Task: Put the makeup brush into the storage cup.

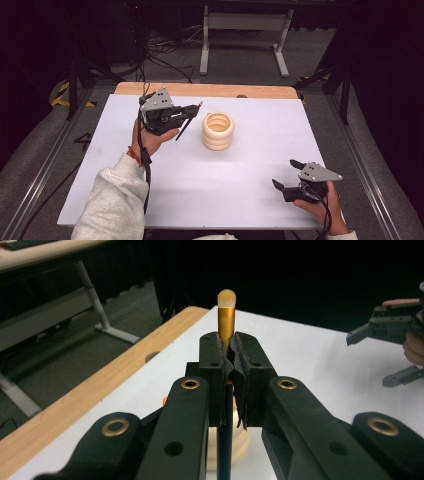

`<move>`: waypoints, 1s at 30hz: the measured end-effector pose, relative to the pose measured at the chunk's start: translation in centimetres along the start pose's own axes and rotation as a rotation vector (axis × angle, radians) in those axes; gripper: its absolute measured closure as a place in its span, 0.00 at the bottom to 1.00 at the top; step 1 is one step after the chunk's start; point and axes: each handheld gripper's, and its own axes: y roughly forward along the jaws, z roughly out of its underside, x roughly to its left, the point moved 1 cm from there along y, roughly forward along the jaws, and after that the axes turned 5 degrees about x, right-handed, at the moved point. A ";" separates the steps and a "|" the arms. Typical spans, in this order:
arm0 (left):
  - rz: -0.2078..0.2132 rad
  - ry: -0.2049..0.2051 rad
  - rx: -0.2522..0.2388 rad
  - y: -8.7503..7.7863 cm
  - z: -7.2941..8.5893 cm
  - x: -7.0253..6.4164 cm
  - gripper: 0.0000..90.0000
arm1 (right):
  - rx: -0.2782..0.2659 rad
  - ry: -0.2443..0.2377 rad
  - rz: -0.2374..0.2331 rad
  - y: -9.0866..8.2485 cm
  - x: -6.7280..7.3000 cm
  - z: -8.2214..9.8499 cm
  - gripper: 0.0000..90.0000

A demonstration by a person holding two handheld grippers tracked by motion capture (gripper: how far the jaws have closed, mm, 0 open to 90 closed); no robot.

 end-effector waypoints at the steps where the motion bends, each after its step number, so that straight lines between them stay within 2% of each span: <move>1: 0.000 0.000 0.000 0.0 0.0 0.0 0.93 | 0.000 0.000 0.000 0.0 0.0 0.0 0.13; 5: 0.006 0.030 -0.002 0.2 -0.8 0.0 0.93 | -0.020 0.000 0.000 -0.1 0.0 0.0 0.13; 13: 0.034 0.027 -0.031 1.2 -1.8 0.1 0.93 | -0.007 -0.001 0.005 0.0 0.0 0.0 0.13; 17: 0.044 0.034 -0.041 2.2 -2.0 0.3 0.93 | -0.011 0.014 0.009 0.0 -0.1 0.0 0.13; 18: 0.050 0.024 -0.048 2.3 -2.0 0.4 0.93 | -0.010 0.014 0.013 0.0 -0.2 0.0 0.13; 27: 0.057 0.024 -0.069 3.0 -2.9 0.7 0.93 | -0.010 0.015 0.016 -0.1 -0.2 0.1 0.13; 30: 0.080 0.021 -0.077 3.5 -3.3 0.9 0.93 | -0.011 0.017 0.017 -0.1 -0.1 0.1 0.13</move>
